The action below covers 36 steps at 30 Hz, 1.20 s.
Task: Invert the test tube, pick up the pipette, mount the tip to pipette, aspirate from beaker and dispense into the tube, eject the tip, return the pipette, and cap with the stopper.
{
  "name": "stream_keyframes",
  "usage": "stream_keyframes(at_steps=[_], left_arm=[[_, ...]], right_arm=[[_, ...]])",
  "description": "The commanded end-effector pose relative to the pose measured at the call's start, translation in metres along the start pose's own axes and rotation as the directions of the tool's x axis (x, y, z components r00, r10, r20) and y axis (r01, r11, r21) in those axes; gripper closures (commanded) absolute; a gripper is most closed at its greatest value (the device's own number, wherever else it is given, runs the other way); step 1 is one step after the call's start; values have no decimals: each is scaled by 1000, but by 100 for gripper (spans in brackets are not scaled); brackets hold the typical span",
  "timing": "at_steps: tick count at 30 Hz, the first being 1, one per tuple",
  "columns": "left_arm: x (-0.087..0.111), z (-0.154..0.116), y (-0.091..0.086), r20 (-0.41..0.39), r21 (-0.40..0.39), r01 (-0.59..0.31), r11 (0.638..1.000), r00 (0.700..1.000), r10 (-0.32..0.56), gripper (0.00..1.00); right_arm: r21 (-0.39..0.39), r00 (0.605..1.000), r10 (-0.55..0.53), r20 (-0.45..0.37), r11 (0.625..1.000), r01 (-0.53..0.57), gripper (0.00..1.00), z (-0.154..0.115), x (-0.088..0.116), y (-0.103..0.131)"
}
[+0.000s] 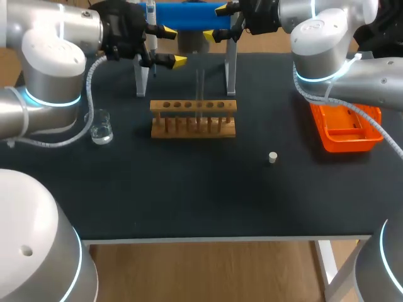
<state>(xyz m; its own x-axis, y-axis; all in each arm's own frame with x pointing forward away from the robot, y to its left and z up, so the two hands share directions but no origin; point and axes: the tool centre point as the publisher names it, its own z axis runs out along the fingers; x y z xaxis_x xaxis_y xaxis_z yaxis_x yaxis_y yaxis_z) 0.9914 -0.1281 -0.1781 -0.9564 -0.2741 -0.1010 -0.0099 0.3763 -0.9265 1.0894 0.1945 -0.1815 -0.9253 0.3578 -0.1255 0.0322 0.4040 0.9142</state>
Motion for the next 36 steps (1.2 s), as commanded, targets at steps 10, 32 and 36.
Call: stream_keyframes(at_steps=[10, 32, 36], left_arm=[[2, 4, 5, -12, -20, -8, 1000, 1000, 8, 0], [42, 64, 37, -125, -45, -72, 996, 990, 66, 0], [44, 75, 44, -155, -61, -56, 997, 987, 46, 0]], right_arm=[[3, 1000, 1, -3, 1000, -1, 0, -1, -1, 1], [3, 1000, 1, -3, 1000, -1, 0, -1, -1, 1], [3, 1000, 1, -3, 1000, -1, 0, -1, -1, 1]])
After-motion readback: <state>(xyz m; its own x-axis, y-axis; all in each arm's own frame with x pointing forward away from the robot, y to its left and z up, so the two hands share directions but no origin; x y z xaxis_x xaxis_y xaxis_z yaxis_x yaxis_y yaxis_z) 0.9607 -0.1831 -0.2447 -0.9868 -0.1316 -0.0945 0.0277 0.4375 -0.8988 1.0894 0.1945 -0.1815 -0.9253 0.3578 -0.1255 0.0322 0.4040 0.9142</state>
